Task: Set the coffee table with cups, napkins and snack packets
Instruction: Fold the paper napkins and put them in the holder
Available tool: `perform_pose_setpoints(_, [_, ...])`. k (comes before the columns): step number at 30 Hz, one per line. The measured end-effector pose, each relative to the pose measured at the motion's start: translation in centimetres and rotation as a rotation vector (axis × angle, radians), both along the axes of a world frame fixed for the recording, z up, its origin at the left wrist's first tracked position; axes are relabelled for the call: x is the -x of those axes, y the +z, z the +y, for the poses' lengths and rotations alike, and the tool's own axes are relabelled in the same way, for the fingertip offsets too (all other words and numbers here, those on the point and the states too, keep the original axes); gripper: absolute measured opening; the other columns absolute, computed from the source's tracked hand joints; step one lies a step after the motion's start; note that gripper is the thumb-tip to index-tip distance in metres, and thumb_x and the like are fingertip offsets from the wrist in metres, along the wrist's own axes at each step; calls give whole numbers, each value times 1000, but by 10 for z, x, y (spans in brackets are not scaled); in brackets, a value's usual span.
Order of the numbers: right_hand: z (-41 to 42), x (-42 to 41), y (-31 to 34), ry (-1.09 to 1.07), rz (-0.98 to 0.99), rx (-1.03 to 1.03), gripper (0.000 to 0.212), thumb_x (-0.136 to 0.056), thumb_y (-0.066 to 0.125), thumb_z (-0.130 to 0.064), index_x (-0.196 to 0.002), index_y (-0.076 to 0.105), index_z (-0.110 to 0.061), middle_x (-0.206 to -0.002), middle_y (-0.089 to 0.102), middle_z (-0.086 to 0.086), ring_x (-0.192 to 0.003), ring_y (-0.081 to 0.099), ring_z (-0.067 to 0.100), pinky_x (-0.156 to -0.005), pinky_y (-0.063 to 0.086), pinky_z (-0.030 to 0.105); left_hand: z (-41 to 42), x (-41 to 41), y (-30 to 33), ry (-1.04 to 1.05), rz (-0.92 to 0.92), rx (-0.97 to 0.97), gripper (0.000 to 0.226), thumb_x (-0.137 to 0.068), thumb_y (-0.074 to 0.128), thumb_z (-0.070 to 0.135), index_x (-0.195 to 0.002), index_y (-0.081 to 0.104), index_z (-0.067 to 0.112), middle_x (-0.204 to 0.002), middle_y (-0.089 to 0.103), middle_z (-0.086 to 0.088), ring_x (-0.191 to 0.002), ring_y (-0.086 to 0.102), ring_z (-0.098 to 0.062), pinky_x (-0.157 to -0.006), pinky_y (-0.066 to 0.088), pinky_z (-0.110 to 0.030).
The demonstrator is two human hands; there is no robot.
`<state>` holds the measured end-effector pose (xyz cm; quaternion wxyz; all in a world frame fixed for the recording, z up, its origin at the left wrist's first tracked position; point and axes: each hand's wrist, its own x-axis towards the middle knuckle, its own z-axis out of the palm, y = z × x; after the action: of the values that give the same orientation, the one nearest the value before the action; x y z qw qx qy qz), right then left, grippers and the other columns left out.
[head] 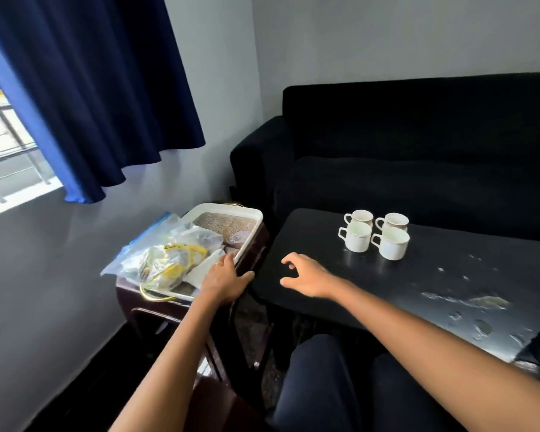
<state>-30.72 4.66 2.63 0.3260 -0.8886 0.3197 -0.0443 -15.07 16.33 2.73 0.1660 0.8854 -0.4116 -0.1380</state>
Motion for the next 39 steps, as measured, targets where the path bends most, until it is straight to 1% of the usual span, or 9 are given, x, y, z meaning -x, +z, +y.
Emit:
perform_pose_setpoints(7, [27, -57, -7, -76, -163, -178, 36, -89, 57, -26, -122, 55, -12, -100, 58, 0, -88, 53, 14, -78, 42, 25, 26, -21, -28, 157, 9, -63, 86, -91, 44, 57, -152, 4, 12, -161, 8, -6, -147, 13, -25, -118, 7, -50])
perform_pose_setpoints(11, [38, -87, -15, -155, -199, -251, 36, -89, 56, -23, -122, 57, -10, -112, 64, 8, -105, 59, 21, -90, 46, 29, 29, -33, -39, 125, 43, -170, 84, -92, 41, 58, -152, 2, 14, -161, 5, -2, -148, 5, -20, -117, -1, -55])
perform_pose_setpoints(14, [43, -111, -23, -271, -237, -330, 37, -88, 57, -26, -121, 56, -9, -116, 63, 10, -107, 61, 26, -93, 50, 38, 30, -39, -45, 117, 39, -227, 83, -91, 39, 60, -152, 4, 17, -161, 5, -1, -149, 2, -19, -114, -6, -57])
perform_pose_setpoints(19, [48, -138, -36, -411, -271, -610, 25, -89, 57, -26, -97, 61, -2, -94, 61, 14, -89, 66, 32, -78, 54, 42, 27, -35, -47, 85, 45, -277, 81, -90, 35, 63, -152, 8, 19, -161, 11, -4, -149, -1, -21, -112, -9, -60])
perform_pose_setpoints(22, [53, -148, -41, -464, -300, -634, 26, -86, 62, -29, -76, 58, -5, -85, 62, 13, -75, 64, 28, -65, 53, 37, 27, -34, -45, 84, 40, -263, 79, -91, 35, 62, -152, 11, 17, -160, 16, -5, -149, 0, -23, -111, -10, -61])
perform_pose_setpoints(25, [56, -155, -44, -541, -351, -624, 26, -82, 67, -24, -84, 63, 1, -87, 68, 17, -68, 65, 27, -61, 56, 37, 27, -32, -44, 79, 35, -250, 77, -91, 36, 61, -150, 15, 16, -159, 20, -6, -149, 2, -24, -111, -11, -62])
perform_pose_setpoints(30, [54, -161, -47, -639, -394, -675, 7, -80, 67, -4, -78, 60, -3, -98, 68, 24, -85, 69, 35, -71, 59, 45, 26, -31, -42, 80, 38, -240, 76, -91, 35, 60, -149, 19, 14, -157, 24, -7, -148, 6, -24, -110, -11, -63])
perform_pose_setpoints(36, [56, -159, -44, -707, -492, -691, 20, -78, 62, -2, -64, 48, -6, -67, 57, 9, -59, 56, 21, -73, 59, 43, 24, -28, -40, 78, 45, -229, 76, -92, 34, 59, -149, 15, 12, -155, 30, -9, -147, 12, -25, -110, -11, -64])
perform_pose_setpoints(39, [57, -158, -40, -766, -545, -746, 20, -80, 57, -5, -65, 44, -8, -67, 54, 7, -61, 54, 22, -74, 57, 43, 23, -27, -37, 86, 46, -213, 74, -93, 34, 57, -148, 17, 11, -153, 33, -9, -145, 20, -26, -110, -9, -64])
